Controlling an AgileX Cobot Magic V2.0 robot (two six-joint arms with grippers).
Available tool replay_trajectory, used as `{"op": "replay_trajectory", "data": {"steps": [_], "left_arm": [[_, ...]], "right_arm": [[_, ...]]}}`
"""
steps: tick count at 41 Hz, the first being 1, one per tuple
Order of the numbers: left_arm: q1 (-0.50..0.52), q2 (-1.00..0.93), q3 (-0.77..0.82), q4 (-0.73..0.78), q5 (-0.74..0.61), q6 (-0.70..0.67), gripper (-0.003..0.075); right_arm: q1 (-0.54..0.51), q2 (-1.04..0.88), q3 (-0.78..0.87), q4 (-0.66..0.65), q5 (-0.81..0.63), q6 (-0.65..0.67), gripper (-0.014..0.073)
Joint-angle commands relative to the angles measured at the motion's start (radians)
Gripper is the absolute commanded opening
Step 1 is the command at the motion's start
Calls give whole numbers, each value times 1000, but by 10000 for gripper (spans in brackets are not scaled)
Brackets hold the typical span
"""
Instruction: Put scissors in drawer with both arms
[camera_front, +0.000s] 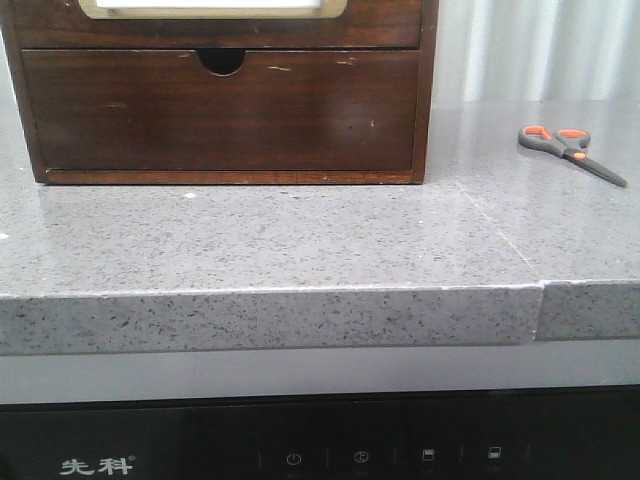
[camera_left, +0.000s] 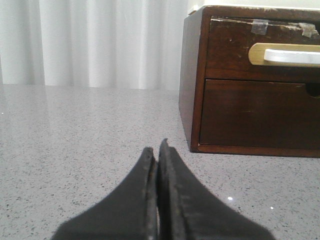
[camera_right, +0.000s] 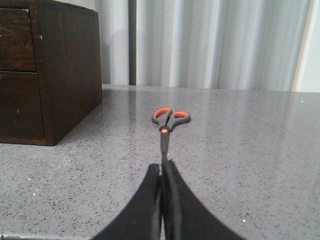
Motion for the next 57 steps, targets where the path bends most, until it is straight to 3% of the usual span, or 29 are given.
{"op": "replay_trajectory", "data": {"steps": [1, 23, 29, 36, 46, 57], "left_arm": [[-1, -17, 25, 1, -74, -8, -20], [-1, -17, 25, 1, -74, -8, -20], [-1, -17, 23, 1, -146, -8, -20], [-1, -17, -64, -1, -201, -8, -20], [-1, 43, -375, -1, 31, -8, -20], [-1, 249, -700, -1, 334, -8, -20]], "right_arm": [[4, -17, 1, 4, -77, -2, -68], [4, -17, 1, 4, -87, -2, -68], [4, -17, -14, 4, -99, -2, -68], [4, -16, -150, 3, 43, -2, -68], [4, 41, -422, -14, 302, -9, -68], [4, 262, -712, -14, 529, -13, -68]]}}
